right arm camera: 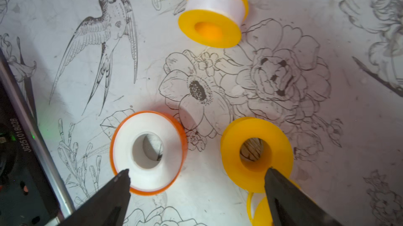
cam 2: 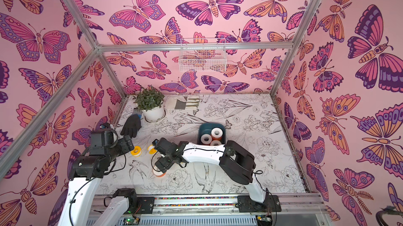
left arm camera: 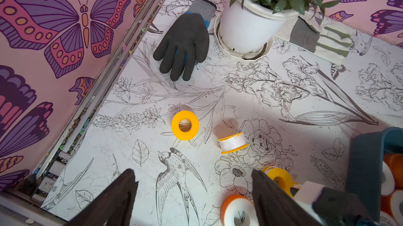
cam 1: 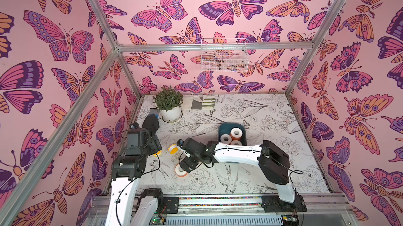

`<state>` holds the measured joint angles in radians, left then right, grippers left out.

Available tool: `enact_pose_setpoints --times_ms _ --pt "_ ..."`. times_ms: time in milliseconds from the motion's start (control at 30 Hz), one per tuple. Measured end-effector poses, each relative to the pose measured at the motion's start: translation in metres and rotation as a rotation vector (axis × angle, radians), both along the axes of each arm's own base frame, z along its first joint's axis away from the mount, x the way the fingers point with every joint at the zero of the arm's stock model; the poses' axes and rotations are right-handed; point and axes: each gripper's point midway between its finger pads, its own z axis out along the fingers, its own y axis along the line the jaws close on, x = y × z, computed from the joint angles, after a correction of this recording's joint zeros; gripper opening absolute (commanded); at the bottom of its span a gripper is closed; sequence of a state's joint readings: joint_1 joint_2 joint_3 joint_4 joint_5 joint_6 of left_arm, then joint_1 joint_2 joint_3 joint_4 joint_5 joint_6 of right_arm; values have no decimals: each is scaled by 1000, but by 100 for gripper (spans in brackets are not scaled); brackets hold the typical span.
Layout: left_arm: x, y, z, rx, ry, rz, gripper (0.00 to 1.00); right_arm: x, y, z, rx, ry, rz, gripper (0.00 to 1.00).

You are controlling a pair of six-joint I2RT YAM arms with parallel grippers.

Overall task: Put the sealing tape into the storage box
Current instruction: Pick up the sealing tape at the center of the board.

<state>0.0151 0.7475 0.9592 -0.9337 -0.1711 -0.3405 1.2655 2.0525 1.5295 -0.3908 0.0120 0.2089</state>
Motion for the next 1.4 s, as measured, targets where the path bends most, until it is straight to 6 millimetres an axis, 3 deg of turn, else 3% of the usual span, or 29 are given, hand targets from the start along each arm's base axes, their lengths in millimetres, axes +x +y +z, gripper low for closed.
enact_pose_setpoints --times_ms 233,433,933,1267,1400 --pt "1 -4 -2 -18 0 -17 87 -18 21 -2 -5 -2 82 99" --pt "4 -6 -2 -27 0 -25 87 -17 33 -4 -6 -8 103 99" --pt "6 -9 -4 -38 7 -36 87 -31 32 -33 -103 22 152 100" --pt "6 -12 -5 -49 7 -48 87 -33 28 -46 -146 3 167 81" --pt "6 -12 -6 -49 11 -51 88 -32 27 -47 -154 -7 165 77"
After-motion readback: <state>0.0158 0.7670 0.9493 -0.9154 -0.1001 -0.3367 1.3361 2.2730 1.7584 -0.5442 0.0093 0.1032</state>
